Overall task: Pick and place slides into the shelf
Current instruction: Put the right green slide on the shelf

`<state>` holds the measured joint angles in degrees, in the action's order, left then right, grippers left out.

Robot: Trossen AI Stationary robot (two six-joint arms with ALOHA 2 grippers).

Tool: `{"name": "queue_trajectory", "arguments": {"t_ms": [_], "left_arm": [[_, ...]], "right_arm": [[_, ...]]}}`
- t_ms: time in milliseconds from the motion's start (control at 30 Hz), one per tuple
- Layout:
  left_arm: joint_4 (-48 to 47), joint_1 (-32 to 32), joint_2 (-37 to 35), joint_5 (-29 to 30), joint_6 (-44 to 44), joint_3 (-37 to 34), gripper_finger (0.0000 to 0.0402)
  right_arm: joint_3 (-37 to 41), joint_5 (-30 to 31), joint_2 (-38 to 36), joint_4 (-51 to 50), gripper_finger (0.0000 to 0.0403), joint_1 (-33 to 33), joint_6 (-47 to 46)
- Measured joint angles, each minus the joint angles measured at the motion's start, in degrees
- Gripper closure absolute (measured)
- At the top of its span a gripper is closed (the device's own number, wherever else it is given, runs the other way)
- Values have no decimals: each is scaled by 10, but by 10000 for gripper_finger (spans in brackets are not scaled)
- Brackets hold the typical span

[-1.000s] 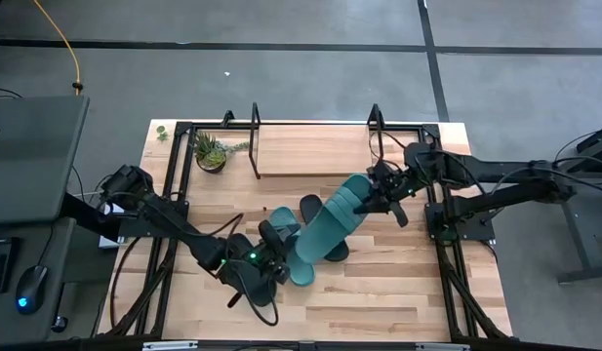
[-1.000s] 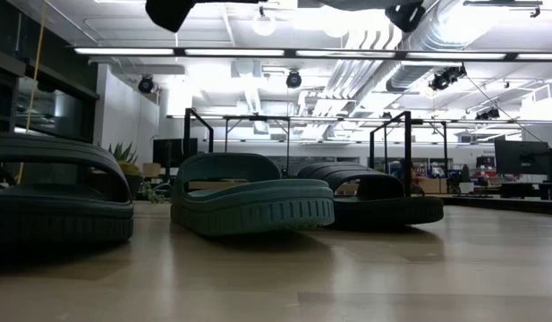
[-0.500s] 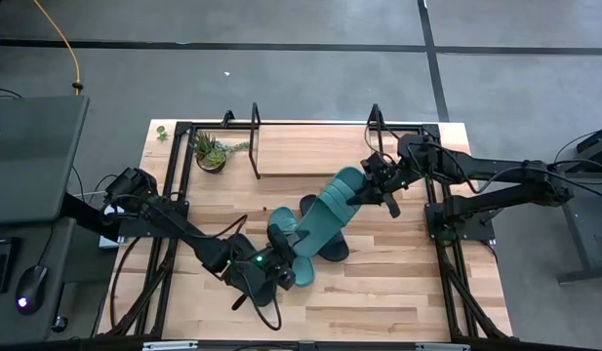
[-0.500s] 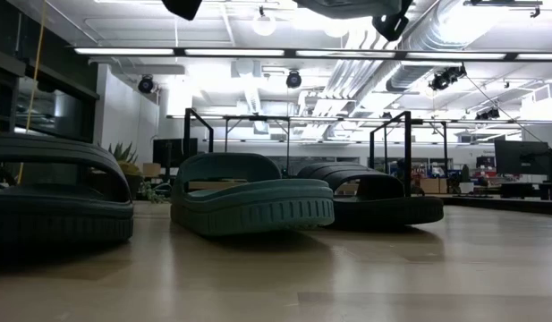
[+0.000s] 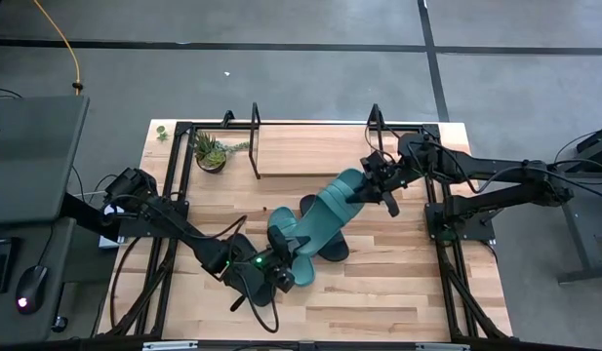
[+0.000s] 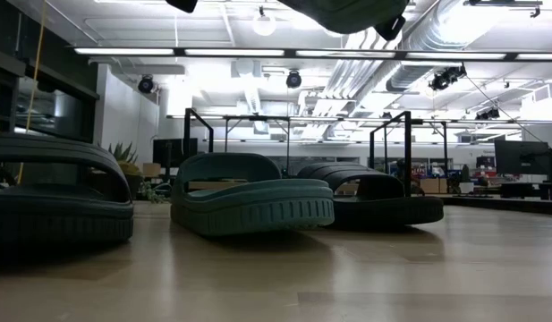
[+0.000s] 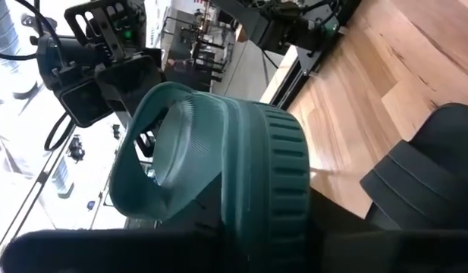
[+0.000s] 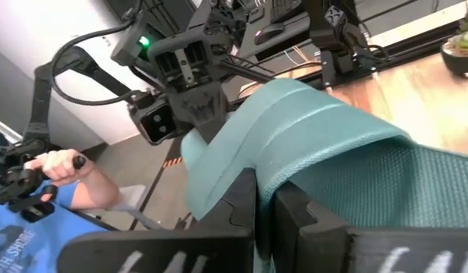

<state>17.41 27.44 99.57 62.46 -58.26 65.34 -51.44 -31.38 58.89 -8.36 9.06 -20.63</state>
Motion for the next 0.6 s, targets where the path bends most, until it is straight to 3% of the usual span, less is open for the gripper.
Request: {"name": "queue_trajectory", "arguments": {"t_ms": [400, 600], "left_arm": [[0, 0, 0, 46, -2, 0, 339], [0, -1, 0, 77, 2, 0, 344]], "right_arm": [[0, 36, 0, 3, 371, 0, 19], [-13, 107, -1, -23, 323, 0, 69]]}}
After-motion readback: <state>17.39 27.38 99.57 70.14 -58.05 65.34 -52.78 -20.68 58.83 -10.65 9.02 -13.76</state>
